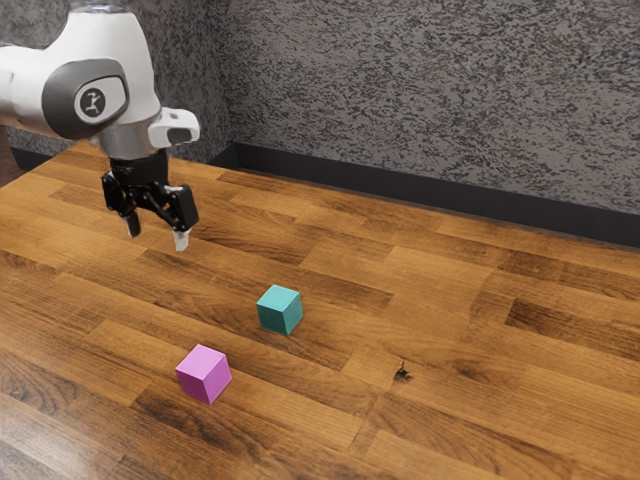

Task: Pick up the blue block with one arm, and put the blue block on the pink block with one arm

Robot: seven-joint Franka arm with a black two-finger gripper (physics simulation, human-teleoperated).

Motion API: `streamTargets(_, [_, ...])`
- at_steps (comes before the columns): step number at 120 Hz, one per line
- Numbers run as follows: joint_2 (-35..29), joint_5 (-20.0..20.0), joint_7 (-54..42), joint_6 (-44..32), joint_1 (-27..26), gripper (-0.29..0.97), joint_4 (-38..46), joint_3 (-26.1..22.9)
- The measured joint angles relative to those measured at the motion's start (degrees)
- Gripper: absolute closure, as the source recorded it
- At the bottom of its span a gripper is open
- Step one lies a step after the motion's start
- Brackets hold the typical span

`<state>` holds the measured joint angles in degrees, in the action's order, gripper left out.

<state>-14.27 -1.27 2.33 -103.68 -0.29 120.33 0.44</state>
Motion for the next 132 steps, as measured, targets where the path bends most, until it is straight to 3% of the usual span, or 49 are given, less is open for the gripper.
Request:
streamTargets(28, [-2.5, -0.2, 0.1, -13.2, 0.0, 0.00, 12.8, -0.4])
streamTargets(75, [9.3, 0.1, 0.2, -22.7, 0.3, 0.00, 7.0, -2.4])
streamTargets(132, [19.3, 1.4, 0.3, -26.0, -0.7, 0.00, 1.2, -5.4])
